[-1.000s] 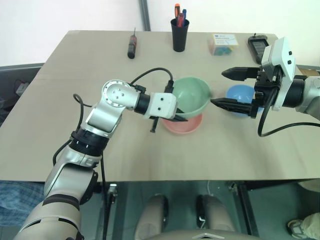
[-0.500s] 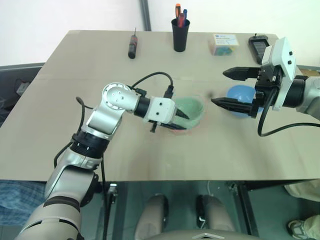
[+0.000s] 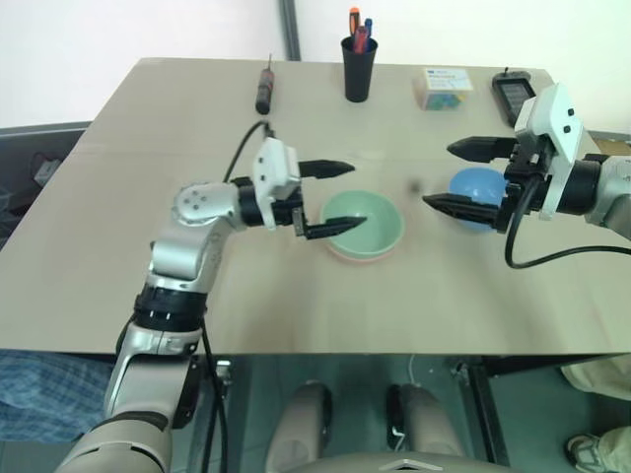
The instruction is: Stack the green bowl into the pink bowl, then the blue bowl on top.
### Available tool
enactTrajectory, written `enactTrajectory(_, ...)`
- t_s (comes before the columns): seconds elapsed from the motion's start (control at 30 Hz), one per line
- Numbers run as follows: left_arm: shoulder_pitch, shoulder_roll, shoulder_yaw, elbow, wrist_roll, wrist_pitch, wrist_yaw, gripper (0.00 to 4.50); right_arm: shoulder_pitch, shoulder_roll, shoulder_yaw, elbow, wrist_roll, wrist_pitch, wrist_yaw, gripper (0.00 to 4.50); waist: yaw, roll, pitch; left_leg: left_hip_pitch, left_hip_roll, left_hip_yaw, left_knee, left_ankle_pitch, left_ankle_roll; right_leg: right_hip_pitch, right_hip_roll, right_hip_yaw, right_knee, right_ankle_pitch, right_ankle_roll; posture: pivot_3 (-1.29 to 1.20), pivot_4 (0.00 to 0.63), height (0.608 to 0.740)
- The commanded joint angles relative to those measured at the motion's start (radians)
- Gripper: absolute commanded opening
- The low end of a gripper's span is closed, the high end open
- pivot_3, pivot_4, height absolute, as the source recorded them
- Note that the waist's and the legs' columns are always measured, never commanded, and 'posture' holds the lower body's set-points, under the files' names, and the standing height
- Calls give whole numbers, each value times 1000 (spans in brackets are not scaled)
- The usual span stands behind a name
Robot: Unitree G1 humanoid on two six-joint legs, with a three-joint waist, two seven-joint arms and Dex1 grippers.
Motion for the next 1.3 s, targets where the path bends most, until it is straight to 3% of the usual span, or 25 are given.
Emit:
enactTrajectory(0.03, 33, 26, 98, -85, -123, 95, 35, 4315, 3, -23, 28, 64, -84, -40, -22, 4500, 1, 0, 0, 0, 0, 0, 0, 0, 0, 0, 0, 0, 0, 0, 0, 0, 150, 740)
enactTrajectory(0.37, 111, 109, 229, -126, -223, 145, 49, 4315, 27, 37, 192, 332, -294, -180, -17, 4500, 1, 0, 0, 0, -1, 0, 0, 0, 0, 0, 0, 0, 0, 0, 0, 0, 150, 740)
enactTrajectory(0.67, 109, 121, 271, -99, -283, 132, 9, 4315, -112, 168, 295, 806, -502, -431, -23, 4500, -4, 1, 0, 0, -1, 2, 0, 1, -1, 0, 1, 0, -1, 0, 0, 0, 150, 740)
enactTrajectory(0.97, 124, 124, 260, -111, -278, 120, -7, 4399, -100, 186, 276, 836, -556, -479, 28, 669, -10, 1, 0, 0, -1, 1, 0, 2, -3, 0, 1, 0, -1, 0, 0, 0, 150, 740)
enactTrajectory(1.03, 119, 123, 258, -103, -275, 115, -11, 4399, -95, 182, 267, 827, -558, -476, 30, 422, -10, 1, 0, 0, -1, 1, 0, 1, -2, 0, 1, 0, -1, 0, 0, 0, 150, 740)
enactTrajectory(1.3, 114, 125, 258, -85, -265, 97, -25, 4399, -92, 182, 235, 676, -541, -404, 45, 422, -15, 1, 0, 0, -1, 1, 0, 1, -2, 0, 1, 0, 0, 0, 0, 0, 150, 740)
